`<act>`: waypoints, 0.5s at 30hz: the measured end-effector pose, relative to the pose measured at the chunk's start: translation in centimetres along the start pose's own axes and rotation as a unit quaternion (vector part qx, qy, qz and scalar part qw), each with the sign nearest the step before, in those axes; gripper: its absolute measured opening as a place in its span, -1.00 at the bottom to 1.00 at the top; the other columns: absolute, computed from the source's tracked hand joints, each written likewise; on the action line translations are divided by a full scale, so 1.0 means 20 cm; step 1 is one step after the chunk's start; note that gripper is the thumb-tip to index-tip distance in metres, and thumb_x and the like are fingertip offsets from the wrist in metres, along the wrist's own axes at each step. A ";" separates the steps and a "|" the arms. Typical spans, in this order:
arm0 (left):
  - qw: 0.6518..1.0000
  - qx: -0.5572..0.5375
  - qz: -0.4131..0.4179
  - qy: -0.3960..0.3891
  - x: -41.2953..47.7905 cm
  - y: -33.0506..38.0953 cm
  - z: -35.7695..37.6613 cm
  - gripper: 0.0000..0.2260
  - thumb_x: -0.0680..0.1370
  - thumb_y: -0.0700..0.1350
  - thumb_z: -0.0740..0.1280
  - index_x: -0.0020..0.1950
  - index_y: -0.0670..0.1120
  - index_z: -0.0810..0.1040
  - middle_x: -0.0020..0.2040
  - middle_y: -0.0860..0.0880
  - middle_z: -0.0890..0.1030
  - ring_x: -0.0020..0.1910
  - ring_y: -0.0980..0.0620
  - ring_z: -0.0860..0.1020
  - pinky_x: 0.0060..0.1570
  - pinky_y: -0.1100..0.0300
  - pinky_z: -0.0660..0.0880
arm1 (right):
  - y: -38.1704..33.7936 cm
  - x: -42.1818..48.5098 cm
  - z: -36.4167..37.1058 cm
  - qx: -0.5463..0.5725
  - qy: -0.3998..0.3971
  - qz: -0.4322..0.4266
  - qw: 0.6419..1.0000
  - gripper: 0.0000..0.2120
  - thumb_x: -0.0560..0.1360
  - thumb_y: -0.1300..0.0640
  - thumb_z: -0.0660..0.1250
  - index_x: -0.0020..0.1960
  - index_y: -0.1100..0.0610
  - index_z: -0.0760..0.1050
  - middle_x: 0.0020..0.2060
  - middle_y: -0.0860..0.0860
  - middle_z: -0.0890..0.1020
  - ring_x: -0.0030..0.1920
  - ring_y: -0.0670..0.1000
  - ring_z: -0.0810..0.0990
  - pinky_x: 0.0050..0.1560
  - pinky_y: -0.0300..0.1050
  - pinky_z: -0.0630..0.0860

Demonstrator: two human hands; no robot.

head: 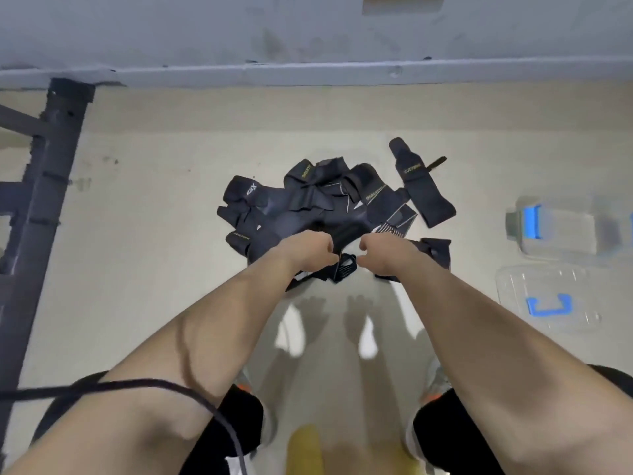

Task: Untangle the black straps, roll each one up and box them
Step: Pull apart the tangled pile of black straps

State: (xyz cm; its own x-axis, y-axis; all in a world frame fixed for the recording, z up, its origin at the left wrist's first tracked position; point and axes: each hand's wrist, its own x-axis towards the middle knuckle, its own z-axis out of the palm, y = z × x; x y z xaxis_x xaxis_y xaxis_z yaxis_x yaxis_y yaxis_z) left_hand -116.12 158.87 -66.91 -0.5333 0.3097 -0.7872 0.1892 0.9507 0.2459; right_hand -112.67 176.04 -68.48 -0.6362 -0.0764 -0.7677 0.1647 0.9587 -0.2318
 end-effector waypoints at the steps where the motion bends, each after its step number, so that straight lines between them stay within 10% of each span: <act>1: 1.000 0.004 -0.003 0.003 0.05 -0.02 0.05 -0.74 0.64 0.06 0.25 0.18 -0.06 0.59 0.10 -0.04 0.63 0.09 -0.10 0.58 0.07 0.04 0.53 | 0.01 0.05 0.05 -0.006 0.003 0.002 1.000 -0.60 0.57 -0.09 0.25 0.34 0.07 0.47 0.26 0.06 0.58 0.26 0.17 0.55 0.25 0.13 0.52; 15: 0.994 -0.013 0.013 0.112 -0.58 0.06 0.25 -0.75 0.59 0.06 0.29 0.07 -0.09 0.60 0.02 -0.08 0.66 0.05 -0.11 0.60 0.11 -0.01 0.55 | -0.16 -0.58 0.09 -0.026 0.134 -0.025 0.990 -0.71 0.55 -0.02 0.26 0.20 0.08 0.50 0.11 0.08 0.61 0.11 0.16 0.57 0.18 0.10 0.55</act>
State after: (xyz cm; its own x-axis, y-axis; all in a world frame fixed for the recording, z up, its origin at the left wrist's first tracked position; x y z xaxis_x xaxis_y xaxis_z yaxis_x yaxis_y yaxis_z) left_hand -105.52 156.39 -60.39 -0.6988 0.3274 -0.6360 0.1859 0.9417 0.2805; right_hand -104.55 173.38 -59.93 -0.8211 -0.0556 -0.5681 0.0935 0.9687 -0.2299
